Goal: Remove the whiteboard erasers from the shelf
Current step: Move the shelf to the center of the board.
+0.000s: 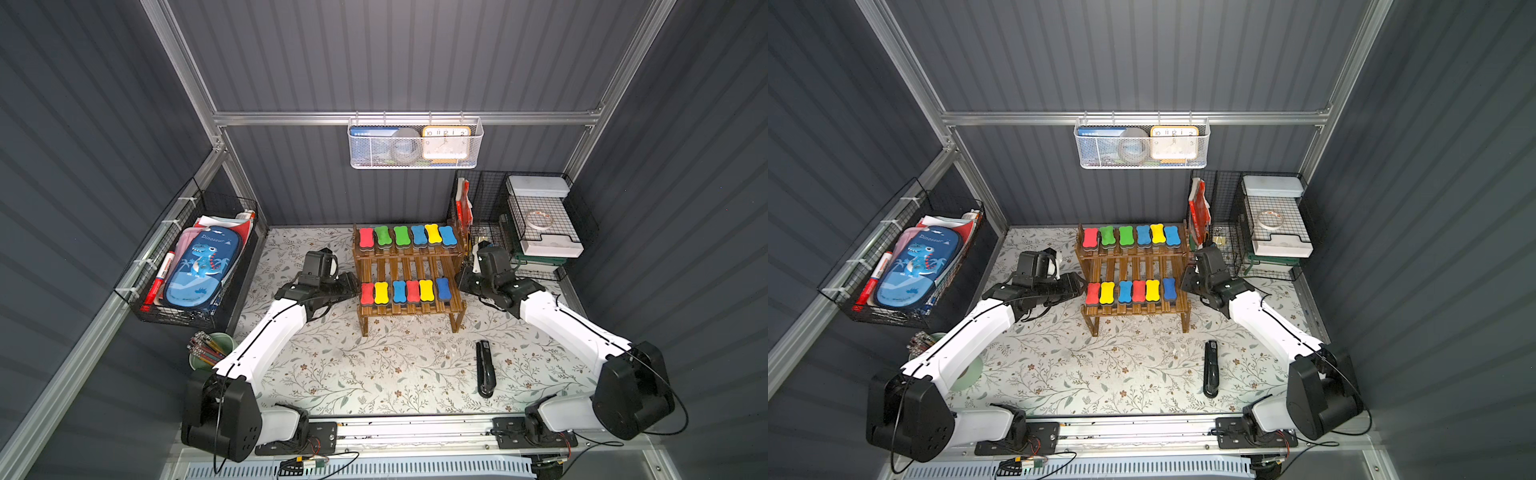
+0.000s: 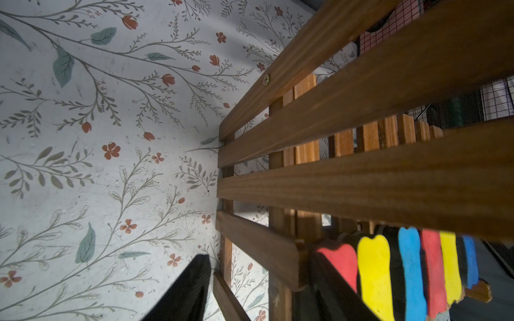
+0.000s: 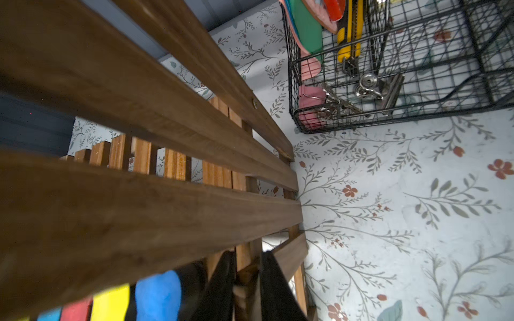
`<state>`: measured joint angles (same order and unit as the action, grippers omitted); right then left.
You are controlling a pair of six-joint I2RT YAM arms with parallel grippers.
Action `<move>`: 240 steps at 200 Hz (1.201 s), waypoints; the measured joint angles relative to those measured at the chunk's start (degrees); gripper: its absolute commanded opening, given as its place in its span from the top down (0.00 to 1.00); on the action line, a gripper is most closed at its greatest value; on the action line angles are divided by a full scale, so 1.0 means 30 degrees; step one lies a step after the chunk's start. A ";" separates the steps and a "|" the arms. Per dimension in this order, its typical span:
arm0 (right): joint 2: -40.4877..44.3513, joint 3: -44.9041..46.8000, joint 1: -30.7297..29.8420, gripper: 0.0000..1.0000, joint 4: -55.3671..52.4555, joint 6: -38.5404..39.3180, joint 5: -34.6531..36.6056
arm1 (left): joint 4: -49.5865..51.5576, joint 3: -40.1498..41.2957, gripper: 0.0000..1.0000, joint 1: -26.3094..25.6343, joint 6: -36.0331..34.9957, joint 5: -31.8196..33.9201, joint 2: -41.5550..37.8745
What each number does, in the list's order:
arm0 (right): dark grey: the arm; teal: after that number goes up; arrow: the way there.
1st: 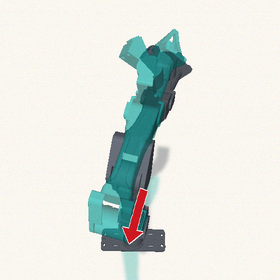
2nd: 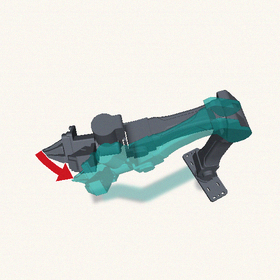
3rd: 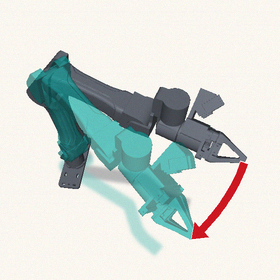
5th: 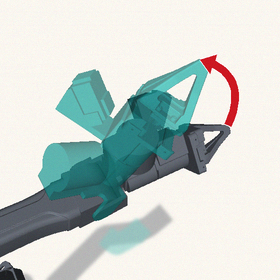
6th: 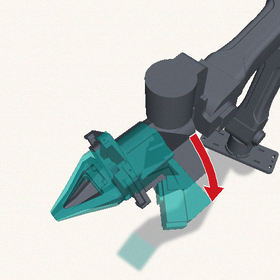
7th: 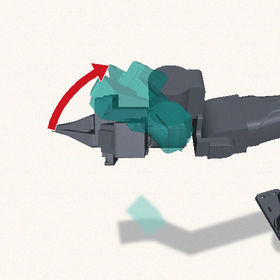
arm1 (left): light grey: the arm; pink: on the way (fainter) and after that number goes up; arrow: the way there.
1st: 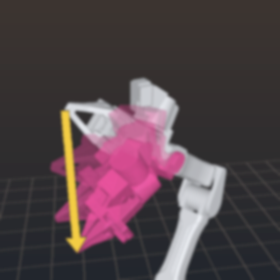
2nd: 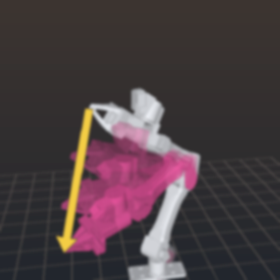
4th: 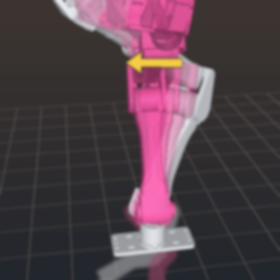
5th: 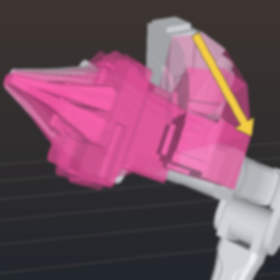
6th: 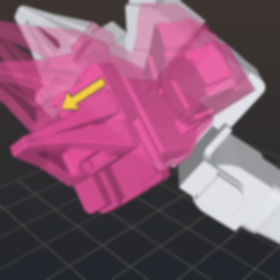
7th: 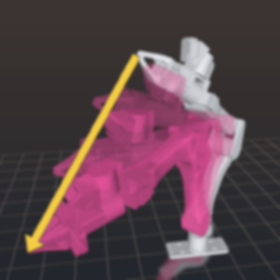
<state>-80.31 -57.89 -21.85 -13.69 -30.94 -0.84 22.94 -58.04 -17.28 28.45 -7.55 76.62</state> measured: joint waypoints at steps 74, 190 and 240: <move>0.0000 0.0000 -0.0007 0.97 0.0051 0.0015 0.0495 | -0.0058 -0.0321 0.35 0.0000 0.0007 0.0015 0.0051; -0.0670 -0.0503 -0.0976 1.00 0.0211 -0.1843 0.2980 | 0.0561 -0.1362 0.17 0.0000 0.0393 0.0758 -0.1392; -0.1632 -0.1151 -0.1042 1.00 0.0750 -0.2331 0.3723 | 0.0845 -0.1392 0.17 0.0000 0.0393 0.0969 -0.1807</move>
<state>-85.21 -61.34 -24.97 -11.44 -37.93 10.33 25.47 -62.22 -17.28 29.63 -4.64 71.20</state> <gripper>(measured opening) 0.146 0.830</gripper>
